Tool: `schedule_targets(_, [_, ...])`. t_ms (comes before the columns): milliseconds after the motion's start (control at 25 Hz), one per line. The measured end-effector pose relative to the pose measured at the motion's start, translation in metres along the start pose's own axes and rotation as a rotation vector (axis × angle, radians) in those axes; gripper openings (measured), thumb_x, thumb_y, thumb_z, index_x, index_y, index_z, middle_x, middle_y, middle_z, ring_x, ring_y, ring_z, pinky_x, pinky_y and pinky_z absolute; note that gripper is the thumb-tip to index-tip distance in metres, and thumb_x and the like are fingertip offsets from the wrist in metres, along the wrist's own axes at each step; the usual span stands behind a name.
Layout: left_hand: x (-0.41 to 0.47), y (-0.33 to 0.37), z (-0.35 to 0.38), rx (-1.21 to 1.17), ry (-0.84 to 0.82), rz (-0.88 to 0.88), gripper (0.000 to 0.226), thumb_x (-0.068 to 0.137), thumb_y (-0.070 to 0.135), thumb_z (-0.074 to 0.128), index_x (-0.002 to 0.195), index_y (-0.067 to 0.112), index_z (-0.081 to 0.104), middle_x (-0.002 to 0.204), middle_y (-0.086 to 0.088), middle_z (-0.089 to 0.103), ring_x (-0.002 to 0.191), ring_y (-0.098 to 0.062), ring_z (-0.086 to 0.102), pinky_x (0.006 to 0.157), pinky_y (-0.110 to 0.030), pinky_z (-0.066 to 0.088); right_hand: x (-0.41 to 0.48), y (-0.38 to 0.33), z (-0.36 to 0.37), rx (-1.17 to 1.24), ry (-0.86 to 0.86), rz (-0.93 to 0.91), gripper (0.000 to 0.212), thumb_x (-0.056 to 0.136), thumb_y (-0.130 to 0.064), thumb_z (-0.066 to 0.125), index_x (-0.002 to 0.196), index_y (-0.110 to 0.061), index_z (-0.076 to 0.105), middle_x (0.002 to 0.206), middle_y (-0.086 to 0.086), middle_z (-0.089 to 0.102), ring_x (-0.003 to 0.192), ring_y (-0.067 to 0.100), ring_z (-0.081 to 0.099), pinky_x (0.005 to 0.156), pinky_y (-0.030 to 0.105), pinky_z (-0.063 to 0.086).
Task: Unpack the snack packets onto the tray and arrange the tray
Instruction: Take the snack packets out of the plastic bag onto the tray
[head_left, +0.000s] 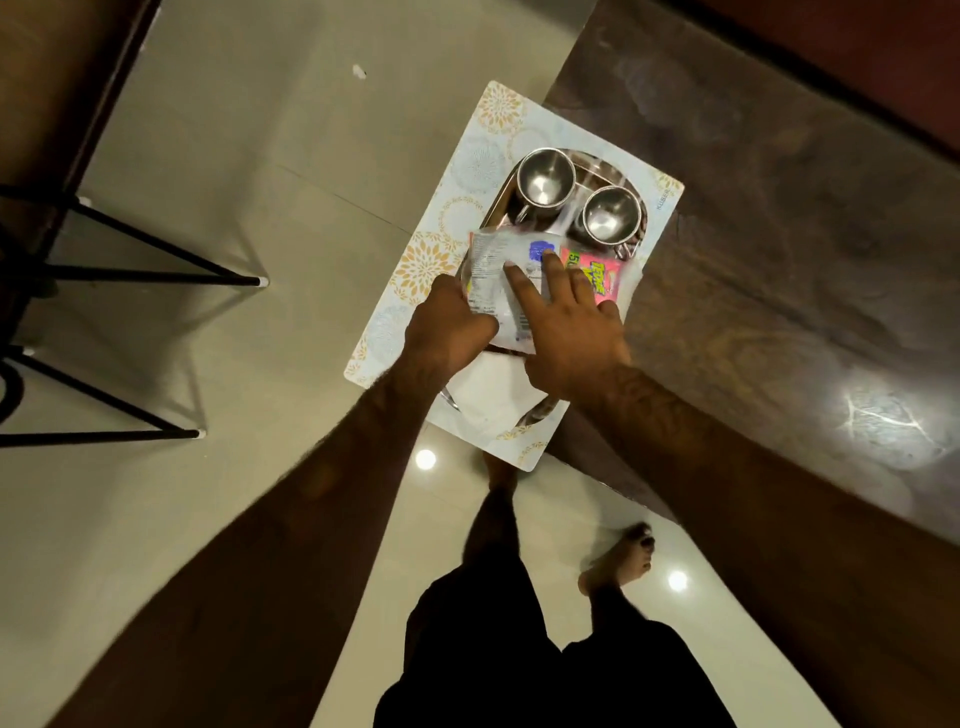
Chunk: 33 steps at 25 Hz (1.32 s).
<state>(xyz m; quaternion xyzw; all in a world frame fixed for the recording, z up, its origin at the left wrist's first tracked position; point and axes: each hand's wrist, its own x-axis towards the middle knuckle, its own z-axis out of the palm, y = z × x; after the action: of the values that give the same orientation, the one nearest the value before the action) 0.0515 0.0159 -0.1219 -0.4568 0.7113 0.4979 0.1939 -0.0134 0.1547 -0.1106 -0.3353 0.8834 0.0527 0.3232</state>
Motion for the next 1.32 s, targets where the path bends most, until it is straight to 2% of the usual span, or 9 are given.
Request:
schedule_targets(120, [-0.007,0.012,-0.006,-0.46,-0.013,-0.022,0.036,0.073,0.005,0.064,0.104,0.024,0.059,0.1,0.001,0.07,0.09,-0.017,0.071,0.067,-0.029,0.061,0.0,0.001,-0.015,0.059,0.018,0.03,0.101,0.087,-0.038,0.07,0.168,-0.036,0.011,0.176,0.013,0.013,0.156,0.039,0.031,0.113,0.061,0.041])
schedule_targets(280, [-0.018,0.006,-0.015,-1.044,-0.052,-0.122,0.038,0.083,-0.013,0.045,0.111,0.009,0.057,0.097,-0.016,0.073,0.094,-0.03,0.074,0.084,-0.045,0.062,-0.016,0.001,-0.048,0.149,0.074,0.031,0.086,0.079,-0.058,0.037,0.16,-0.031,0.036,0.157,0.007,0.05,0.136,0.037,0.057,0.096,0.053,0.053])
schedule_targets(400, [-0.035,-0.004,-0.01,-0.85,-0.208,-0.078,0.039,0.085,-0.012,0.043,0.111,0.011,0.061,0.103,-0.011,0.076,0.105,-0.027,0.073,0.098,-0.047,0.053,-0.026,-0.001,-0.054,0.221,0.178,0.009,0.062,0.094,-0.03,0.055,0.155,-0.03,0.043,0.144,0.003,0.063,0.125,0.035,0.066,0.094,0.052,0.056])
schedule_targets(560, [-0.053,-0.001,0.0,-0.754,-0.422,0.049,0.043,0.086,0.01,0.062,0.127,0.022,0.059,0.113,0.002,0.072,0.109,-0.019,0.067,0.103,-0.044,0.048,-0.03,0.002,-0.05,0.46,0.168,0.023,0.068,0.097,-0.032,0.058,0.161,-0.028,0.036,0.15,0.003,0.059,0.134,0.029,0.061,0.105,0.045,0.054])
schedule_targets(680, [-0.055,0.008,0.0,-0.634,-0.261,0.055,0.031,0.092,0.021,0.068,0.12,0.008,0.062,0.111,-0.007,0.073,0.105,-0.023,0.069,0.099,-0.041,0.05,-0.037,0.006,-0.048,0.747,0.128,0.009,0.092,0.091,-0.018,0.068,0.169,-0.022,0.019,0.167,0.003,0.04,0.152,0.022,0.042,0.113,0.03,0.039])
schedule_targets(800, [-0.055,0.02,-0.005,-0.482,-0.064,0.056,0.027,0.093,0.034,0.069,0.094,0.008,0.061,0.094,-0.011,0.072,0.086,-0.021,0.071,0.08,-0.037,0.057,-0.049,0.005,-0.046,0.747,0.182,-0.009,0.1,0.083,-0.013,0.074,0.168,-0.015,0.021,0.171,0.005,0.033,0.157,0.024,0.033,0.113,0.024,0.031])
schedule_targets(960, [-0.057,0.034,-0.016,-0.523,-0.071,-0.037,0.024,0.092,0.037,0.07,0.104,0.017,0.062,0.102,-0.006,0.072,0.09,-0.022,0.073,0.059,-0.03,0.061,-0.074,-0.006,-0.049,0.568,0.317,-0.018,0.094,0.076,-0.031,0.072,0.162,-0.023,0.035,0.161,0.002,0.046,0.148,0.026,0.045,0.113,0.041,0.042])
schedule_targets(1160, [-0.07,0.039,-0.03,-0.873,-0.33,-0.12,0.028,0.095,0.029,0.064,0.118,0.013,0.065,0.109,-0.012,0.069,0.1,-0.029,0.069,0.085,-0.049,0.061,-0.094,-0.016,-0.056,0.405,0.318,-0.061,0.093,0.073,-0.024,0.076,0.159,-0.027,0.042,0.151,-0.002,0.051,0.136,0.026,0.051,0.103,0.041,0.045])
schedule_targets(1320, [-0.075,0.033,-0.037,-0.929,-0.452,0.004,0.026,0.091,0.006,0.057,0.116,0.012,0.06,0.1,-0.015,0.065,0.089,-0.027,0.068,0.078,-0.043,0.059,-0.097,-0.013,-0.06,0.537,0.271,-0.074,0.089,0.083,-0.031,0.077,0.162,-0.018,0.038,0.157,0.002,0.05,0.141,0.023,0.052,0.112,0.041,0.047])
